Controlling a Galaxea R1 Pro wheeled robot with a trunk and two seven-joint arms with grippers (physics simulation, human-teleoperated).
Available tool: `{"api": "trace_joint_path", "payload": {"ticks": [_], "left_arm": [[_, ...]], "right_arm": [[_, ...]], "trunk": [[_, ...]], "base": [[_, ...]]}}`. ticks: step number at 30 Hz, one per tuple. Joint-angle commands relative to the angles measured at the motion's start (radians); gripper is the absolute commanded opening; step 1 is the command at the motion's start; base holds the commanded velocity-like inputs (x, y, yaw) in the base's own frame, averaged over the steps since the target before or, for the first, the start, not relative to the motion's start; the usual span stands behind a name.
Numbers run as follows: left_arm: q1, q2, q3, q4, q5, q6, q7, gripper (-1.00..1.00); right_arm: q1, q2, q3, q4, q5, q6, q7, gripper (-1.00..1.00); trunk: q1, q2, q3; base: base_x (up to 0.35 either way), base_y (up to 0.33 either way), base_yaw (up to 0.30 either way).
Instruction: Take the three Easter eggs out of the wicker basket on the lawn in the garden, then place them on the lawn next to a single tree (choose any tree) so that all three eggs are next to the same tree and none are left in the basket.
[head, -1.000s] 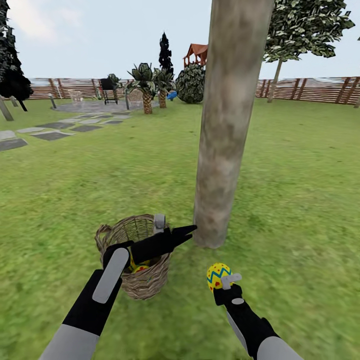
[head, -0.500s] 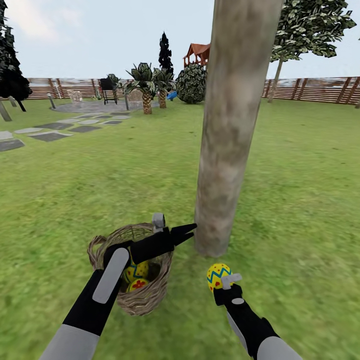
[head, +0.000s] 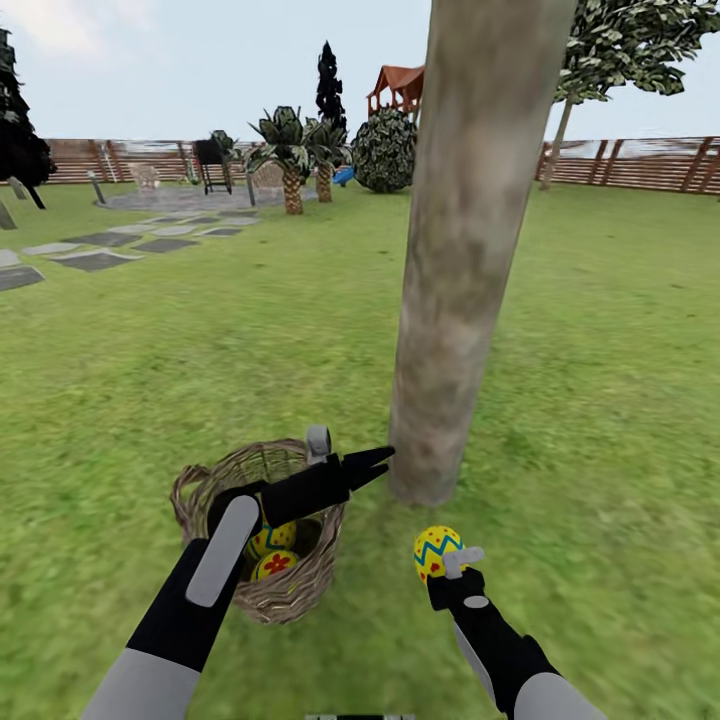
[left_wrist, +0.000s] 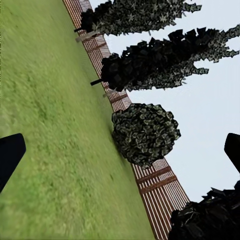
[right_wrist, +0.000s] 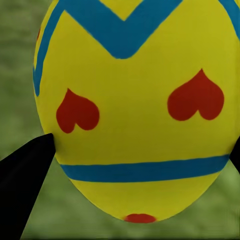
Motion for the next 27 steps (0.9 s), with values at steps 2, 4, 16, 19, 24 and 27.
{"api": "trace_joint_path", "payload": {"ticks": [2, 4, 16, 19, 24, 27], "left_arm": [[-0.001, -0.002, 0.0, 0.0, 0.002, 0.006, -0.002, 1.0], [-0.001, -0.002, 0.0, 0.0, 0.002, 0.006, -0.002, 1.0], [-0.001, -0.002, -0.054, -0.008, 0.002, 0.007, 0.0, 1.0], [-0.001, -0.002, -0.054, -0.008, 0.002, 0.007, 0.0, 1.0], [-0.001, 0.0, -0.053, -0.008, 0.002, 0.003, -0.001, 1.0], [-0.001, -0.003, -0.056, -0.008, 0.002, 0.002, 0.0, 1.0]], "right_arm": [[0.0, 0.0, 0.005, -0.003, 0.01, 0.009, -0.006, -1.0], [0.0, 0.0, 0.005, -0.003, 0.01, 0.009, -0.006, -1.0], [0.0, 0.0, 0.002, -0.007, 0.007, 0.009, -0.006, -1.0], [0.0, 0.0, 0.002, -0.007, 0.007, 0.009, -0.006, -1.0], [0.0, 0.0, 0.002, -0.007, 0.007, 0.009, -0.006, -1.0], [0.0, 0.0, 0.002, -0.007, 0.007, 0.009, -0.006, -1.0]], "trunk": [[0.001, -0.001, -0.009], [0.002, -0.001, -0.016], [0.007, -0.004, -0.063], [0.008, -0.005, -0.074], [0.008, -0.005, -0.074], [0.008, -0.005, -0.074]], "base": [[0.0, 0.0, 0.0], [0.0, 0.0, 0.0], [0.0, 0.0, 0.0], [0.0, 0.0, 0.0], [0.0, 0.0, 0.0], [0.0, -0.171, 0.0]]}}
